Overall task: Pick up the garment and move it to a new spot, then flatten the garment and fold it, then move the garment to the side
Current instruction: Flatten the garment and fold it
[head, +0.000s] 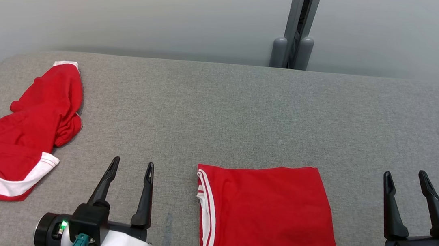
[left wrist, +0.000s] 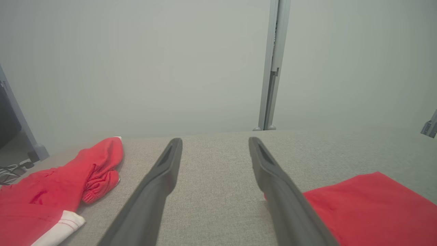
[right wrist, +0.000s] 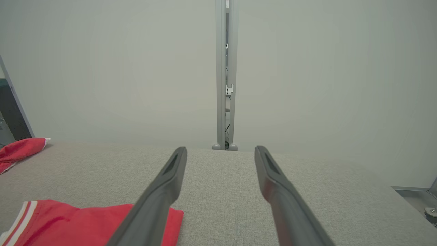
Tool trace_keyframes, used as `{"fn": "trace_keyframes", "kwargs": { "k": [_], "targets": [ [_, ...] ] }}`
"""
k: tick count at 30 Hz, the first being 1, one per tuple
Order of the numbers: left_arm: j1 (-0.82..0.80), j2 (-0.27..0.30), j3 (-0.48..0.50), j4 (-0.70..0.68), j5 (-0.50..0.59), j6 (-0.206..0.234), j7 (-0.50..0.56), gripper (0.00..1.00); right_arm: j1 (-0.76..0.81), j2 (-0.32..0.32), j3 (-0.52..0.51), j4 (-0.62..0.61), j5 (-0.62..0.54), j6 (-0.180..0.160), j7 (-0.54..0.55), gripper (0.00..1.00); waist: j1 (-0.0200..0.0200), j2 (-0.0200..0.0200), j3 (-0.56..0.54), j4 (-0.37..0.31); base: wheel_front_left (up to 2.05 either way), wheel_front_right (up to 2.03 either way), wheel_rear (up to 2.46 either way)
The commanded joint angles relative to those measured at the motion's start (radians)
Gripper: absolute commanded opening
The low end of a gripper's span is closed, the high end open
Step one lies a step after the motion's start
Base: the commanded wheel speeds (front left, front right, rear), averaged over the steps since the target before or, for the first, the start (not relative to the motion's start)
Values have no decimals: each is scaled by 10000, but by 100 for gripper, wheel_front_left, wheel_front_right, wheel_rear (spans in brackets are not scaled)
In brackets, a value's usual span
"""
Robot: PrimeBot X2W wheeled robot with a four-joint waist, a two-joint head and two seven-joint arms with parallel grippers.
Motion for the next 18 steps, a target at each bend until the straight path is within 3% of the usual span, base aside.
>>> {"fn": "trace_keyframes", "kwargs": {
  "k": [1, 18],
  "targets": [
    [29, 37, -10, 15, -18, 43, 3, 100, -34, -42, -1, 31, 62, 1, -46, 100, 0, 0, 10, 4, 0, 0, 0],
    [-37, 37, -14, 98, 6, -25, 3, 100, -32, -44, -32, 161, 94, 1, -46, 100, 0, 0, 19, 71, 0, 0, 0]
  ]
}}
